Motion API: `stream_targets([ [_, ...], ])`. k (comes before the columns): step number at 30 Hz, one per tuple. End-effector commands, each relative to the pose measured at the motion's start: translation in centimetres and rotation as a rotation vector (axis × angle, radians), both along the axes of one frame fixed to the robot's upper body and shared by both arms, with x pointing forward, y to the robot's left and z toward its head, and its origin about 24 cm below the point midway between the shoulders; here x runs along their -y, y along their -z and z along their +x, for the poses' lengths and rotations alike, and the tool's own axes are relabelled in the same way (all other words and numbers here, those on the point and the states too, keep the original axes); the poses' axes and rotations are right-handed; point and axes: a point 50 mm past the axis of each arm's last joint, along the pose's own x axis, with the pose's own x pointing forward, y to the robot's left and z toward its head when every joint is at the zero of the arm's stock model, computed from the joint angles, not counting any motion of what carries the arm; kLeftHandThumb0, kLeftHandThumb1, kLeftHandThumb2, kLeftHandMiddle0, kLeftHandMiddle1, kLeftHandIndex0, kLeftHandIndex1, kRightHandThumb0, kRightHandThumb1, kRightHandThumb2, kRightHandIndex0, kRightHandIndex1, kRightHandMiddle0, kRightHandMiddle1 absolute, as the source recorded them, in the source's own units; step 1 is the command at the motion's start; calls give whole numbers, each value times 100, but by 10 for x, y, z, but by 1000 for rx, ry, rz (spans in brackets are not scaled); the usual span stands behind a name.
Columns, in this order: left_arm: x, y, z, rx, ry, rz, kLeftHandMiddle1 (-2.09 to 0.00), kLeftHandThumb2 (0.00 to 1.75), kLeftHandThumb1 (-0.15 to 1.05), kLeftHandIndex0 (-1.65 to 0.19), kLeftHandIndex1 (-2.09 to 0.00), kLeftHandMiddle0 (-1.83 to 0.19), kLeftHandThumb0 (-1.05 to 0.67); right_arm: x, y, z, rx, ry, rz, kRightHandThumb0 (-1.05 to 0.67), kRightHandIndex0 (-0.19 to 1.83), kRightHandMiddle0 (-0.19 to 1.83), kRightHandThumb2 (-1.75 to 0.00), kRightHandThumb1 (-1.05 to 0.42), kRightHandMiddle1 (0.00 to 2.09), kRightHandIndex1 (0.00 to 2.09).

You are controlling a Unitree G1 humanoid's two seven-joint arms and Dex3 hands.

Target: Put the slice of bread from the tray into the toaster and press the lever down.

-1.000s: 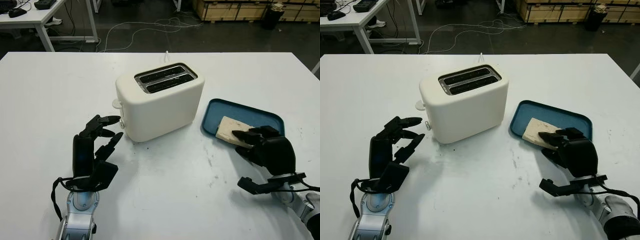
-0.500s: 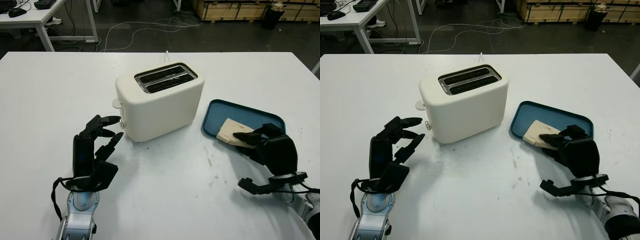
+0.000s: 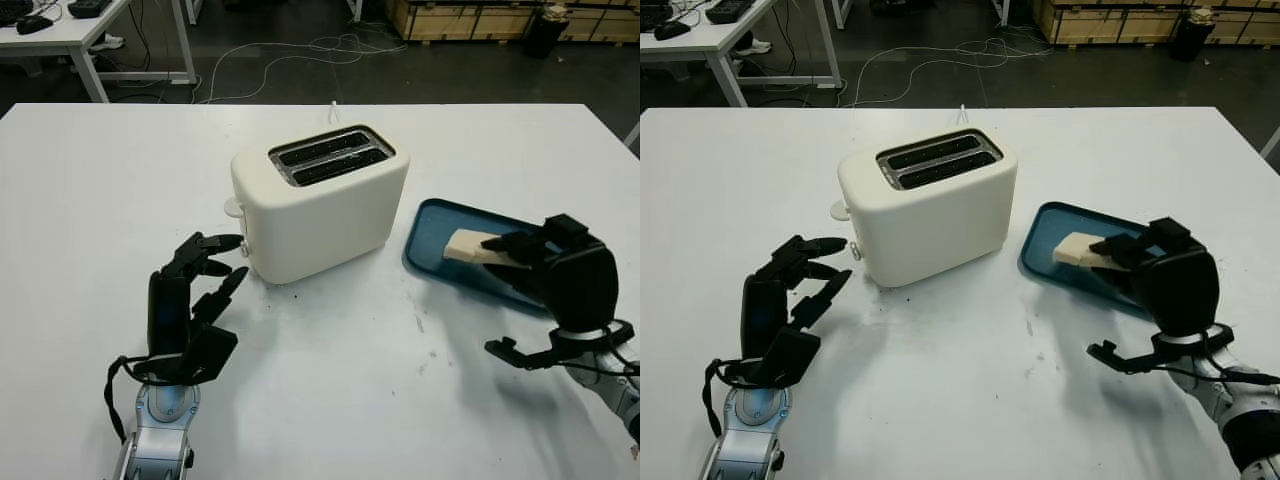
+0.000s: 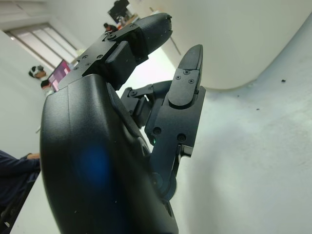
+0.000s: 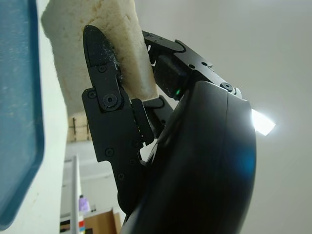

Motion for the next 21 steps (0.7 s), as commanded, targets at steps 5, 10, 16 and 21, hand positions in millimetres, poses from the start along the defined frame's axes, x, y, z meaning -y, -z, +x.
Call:
stream_targets([
  [5, 1, -2, 1, 22, 3, 9, -126, 12, 92, -64, -73, -59, -21, 0, -24, 10, 22, -41, -11, -58, 84, 79, -11, -92, 136, 174],
  [10, 0, -2, 0, 17, 3, 14, -126, 13, 92, -63, -72, -59, -21, 2, -51, 24, -94, -94, 45, -59, 91, 68, -19, -92, 171, 175],
  [16, 0, -1, 0, 20, 4, 14, -125, 13, 92, -64, -72, -59, -21, 0, -98, 47, -214, -177, 153, -60, 90, 65, -19, -92, 174, 175],
  [21, 1, -1, 0, 13, 5, 4, -125, 13, 92, -64, -72, -58, -22, -8, -140, 68, -258, -276, 227, -55, 89, 76, -12, -92, 155, 175],
])
